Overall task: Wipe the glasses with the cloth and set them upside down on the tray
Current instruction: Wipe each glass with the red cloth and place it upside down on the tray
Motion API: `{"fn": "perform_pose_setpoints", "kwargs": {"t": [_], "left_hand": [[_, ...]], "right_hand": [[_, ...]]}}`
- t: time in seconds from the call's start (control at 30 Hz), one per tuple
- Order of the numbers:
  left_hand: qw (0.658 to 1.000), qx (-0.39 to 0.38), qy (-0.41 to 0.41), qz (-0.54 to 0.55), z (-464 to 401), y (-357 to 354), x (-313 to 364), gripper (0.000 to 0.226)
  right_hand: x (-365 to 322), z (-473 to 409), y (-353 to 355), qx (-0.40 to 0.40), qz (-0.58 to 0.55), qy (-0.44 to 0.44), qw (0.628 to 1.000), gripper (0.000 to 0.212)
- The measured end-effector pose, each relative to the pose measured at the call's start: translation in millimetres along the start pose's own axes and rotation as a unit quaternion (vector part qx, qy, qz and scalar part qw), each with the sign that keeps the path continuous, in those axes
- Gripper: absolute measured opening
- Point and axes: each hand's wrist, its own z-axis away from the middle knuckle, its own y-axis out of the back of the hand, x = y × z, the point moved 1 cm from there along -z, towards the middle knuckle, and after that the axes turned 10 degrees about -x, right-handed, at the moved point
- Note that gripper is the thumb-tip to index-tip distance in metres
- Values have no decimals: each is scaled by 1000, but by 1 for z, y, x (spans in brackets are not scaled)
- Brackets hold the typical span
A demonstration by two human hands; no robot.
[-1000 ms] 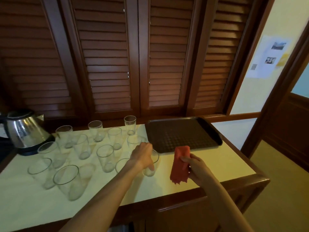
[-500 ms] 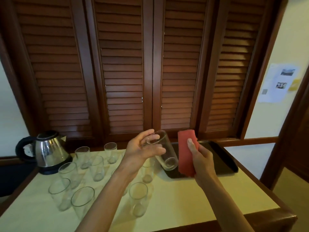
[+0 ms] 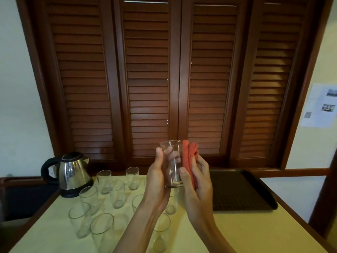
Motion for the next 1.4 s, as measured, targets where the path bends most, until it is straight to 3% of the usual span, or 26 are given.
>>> {"fn": "perform_pose_setpoints", "kwargs": {"t": [0.13, 0.3, 0.5, 0.67, 0.8, 0.97, 1.1, 1.27, 1.4], "left_hand": [[996, 9, -11, -94, 13, -13, -13, 48], [987, 33, -44, -153, 0, -7, 12, 65], [988, 2, -44, -151, -1, -7, 11, 48], [992, 45, -98, -72, -22, 18, 34, 33], [993, 17, -78, -87, -13, 21, 16, 39], [995, 31, -95, -29, -32, 54, 40, 34], [996, 5, -66, -63, -18, 49, 19, 43], [997, 28, -56, -37, -43, 65, 44, 56], [995, -13, -38, -87, -35, 58, 29, 54]], "right_hand": [[-3, -28, 6, -49, -68, -31, 996, 54], [-8, 7, -15, -88, -70, 10, 994, 55], [-9, -36, -16, -65, -74, 10, 995, 57], [-2, -12, -47, -88, 5, 85, 992, 55], [-3, -55, -44, -59, 25, 44, 997, 55], [8, -12, -79, -105, 83, 103, 986, 54], [8, -59, -62, -72, 55, 24, 996, 54], [12, -26, -87, -127, 107, 104, 981, 55], [7, -78, -73, -60, 121, 49, 990, 57]]}}
